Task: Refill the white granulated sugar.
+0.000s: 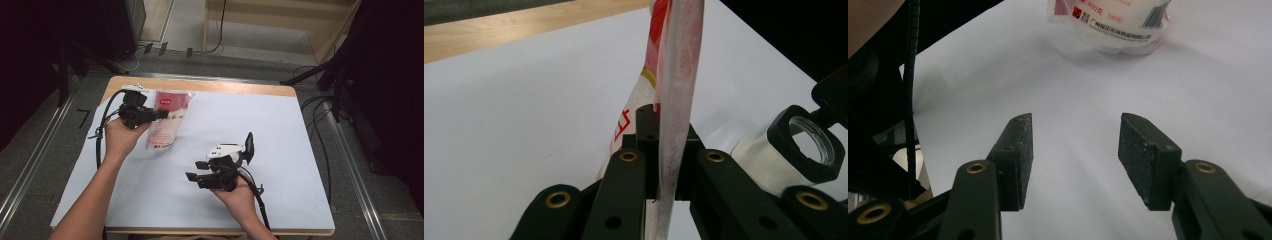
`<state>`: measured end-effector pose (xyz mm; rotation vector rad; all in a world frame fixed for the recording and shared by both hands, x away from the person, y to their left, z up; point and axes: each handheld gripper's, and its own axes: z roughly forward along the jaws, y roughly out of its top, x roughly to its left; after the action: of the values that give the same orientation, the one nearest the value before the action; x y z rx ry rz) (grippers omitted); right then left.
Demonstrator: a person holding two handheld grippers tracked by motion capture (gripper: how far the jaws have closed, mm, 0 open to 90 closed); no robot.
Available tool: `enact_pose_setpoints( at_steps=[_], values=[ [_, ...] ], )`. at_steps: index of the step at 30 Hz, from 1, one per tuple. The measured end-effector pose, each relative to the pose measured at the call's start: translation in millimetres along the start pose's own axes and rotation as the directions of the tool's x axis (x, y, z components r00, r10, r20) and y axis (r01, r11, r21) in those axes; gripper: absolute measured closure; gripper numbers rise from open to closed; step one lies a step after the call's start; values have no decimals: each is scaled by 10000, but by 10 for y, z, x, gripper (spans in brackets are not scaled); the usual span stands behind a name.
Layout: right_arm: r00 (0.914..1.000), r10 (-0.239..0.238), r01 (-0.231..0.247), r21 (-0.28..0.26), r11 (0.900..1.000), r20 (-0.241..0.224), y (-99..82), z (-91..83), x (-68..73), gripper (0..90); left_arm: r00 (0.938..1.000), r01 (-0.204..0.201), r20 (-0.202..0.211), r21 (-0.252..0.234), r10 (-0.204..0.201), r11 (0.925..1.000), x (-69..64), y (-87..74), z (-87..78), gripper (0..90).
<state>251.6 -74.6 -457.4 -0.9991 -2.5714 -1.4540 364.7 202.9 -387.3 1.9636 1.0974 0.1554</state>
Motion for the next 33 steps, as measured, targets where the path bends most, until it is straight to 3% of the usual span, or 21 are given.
enact_pose_setpoints(
  at_steps=[7,13,17,22,25,28,31,33],
  values=[
    [10000,-58,58,-48,10000,-72,26,-107,-5,486,9999,-15,146,44,15,10000,7,-104,-81,852],
    [9999,-97,96,-120,9999,-126,25,-228,-22,485,9990,235,378,-130,-230,9996,28,-212,-202,807],
    [9998,-187,186,-114,9998,-109,24,-268,-17,485,9998,37,179,-280,-32,9996,8,-270,-285,785],
    [9995,-299,298,-88,9995,-131,8,-337,-13,485,9995,-123,277,-420,134,9990,14,-362,-349,754],
    [9994,-350,350,-13,9994,-83,-17,-376,-26,486,9993,-203,317,-579,222,9981,22,-401,-391,687],
    [9995,-293,293,3,9996,-73,-36,-397,-58,486,9993,-349,106,-782,358,9963,7,-433,-443,671],
    [9998,-173,173,-39,9998,-59,-27,-393,-85,487,9993,-368,-35,-913,366,9951,2,-441,-480,647],
    [9998,-182,182,7,9998,-21,-19,-389,-94,487,9996,-248,94,-884,258,9958,12,-440,-500,634]
  ],
)
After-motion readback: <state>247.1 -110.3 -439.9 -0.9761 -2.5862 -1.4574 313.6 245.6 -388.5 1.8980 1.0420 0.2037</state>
